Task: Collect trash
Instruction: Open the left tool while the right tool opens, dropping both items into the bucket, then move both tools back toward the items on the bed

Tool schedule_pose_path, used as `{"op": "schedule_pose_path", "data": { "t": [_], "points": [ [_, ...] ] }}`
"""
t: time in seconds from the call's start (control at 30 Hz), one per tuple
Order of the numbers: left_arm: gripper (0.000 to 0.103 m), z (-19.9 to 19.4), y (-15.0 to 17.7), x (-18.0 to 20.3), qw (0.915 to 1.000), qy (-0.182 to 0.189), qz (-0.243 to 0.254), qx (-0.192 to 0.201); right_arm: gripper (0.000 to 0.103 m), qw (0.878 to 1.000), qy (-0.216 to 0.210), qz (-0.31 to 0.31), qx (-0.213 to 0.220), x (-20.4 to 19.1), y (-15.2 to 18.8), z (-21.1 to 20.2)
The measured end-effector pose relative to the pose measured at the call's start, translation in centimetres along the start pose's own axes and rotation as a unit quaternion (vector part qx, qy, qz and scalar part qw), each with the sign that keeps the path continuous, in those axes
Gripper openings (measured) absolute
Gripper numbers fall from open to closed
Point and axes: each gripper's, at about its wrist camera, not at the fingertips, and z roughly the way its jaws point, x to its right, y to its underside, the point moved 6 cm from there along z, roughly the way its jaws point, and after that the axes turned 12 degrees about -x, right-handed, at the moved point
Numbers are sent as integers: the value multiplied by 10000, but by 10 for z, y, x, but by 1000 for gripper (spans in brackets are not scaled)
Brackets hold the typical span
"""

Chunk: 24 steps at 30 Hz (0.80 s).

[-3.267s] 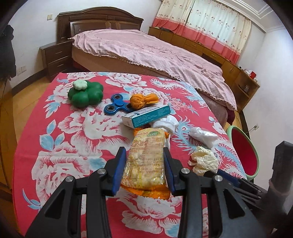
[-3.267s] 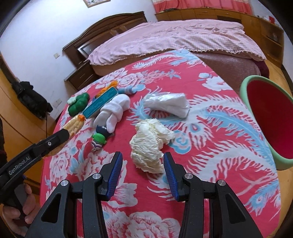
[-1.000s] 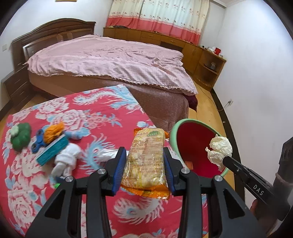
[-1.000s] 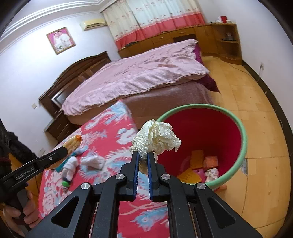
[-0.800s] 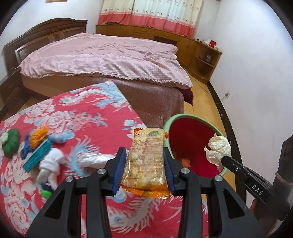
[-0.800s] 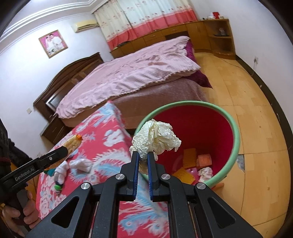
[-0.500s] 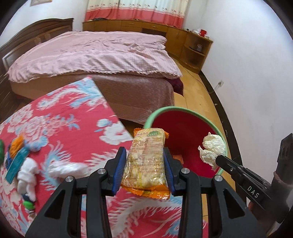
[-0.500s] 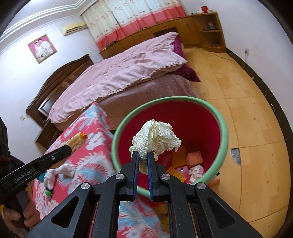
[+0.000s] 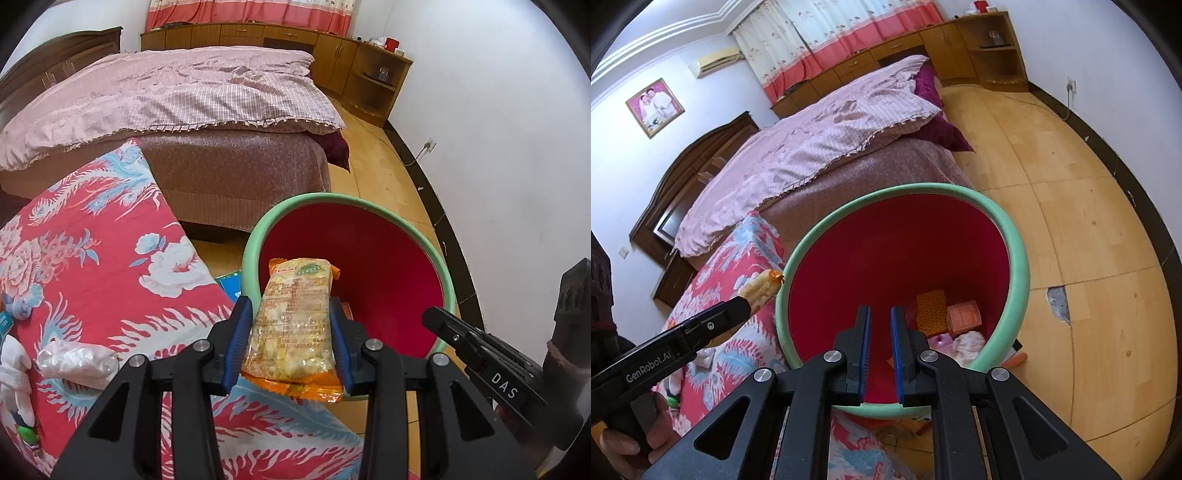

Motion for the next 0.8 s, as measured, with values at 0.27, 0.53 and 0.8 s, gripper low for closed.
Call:
{"op": "schedule_pose_path", "data": {
  "t": [0.27, 0.53, 0.8],
  "points": [
    [50, 0, -3, 2, 10000, 33, 11, 57, 16, 10000, 23, -36, -63, 2, -4, 4],
    [50, -15, 4, -12, 9996, 5, -217, 177, 21, 9997, 81, -97, -196, -3, 0, 7],
    [50, -45, 23, -40, 9981, -105, -486, 364, 43, 9998, -1, -70, -166, -20, 12, -3]
  ]
}}
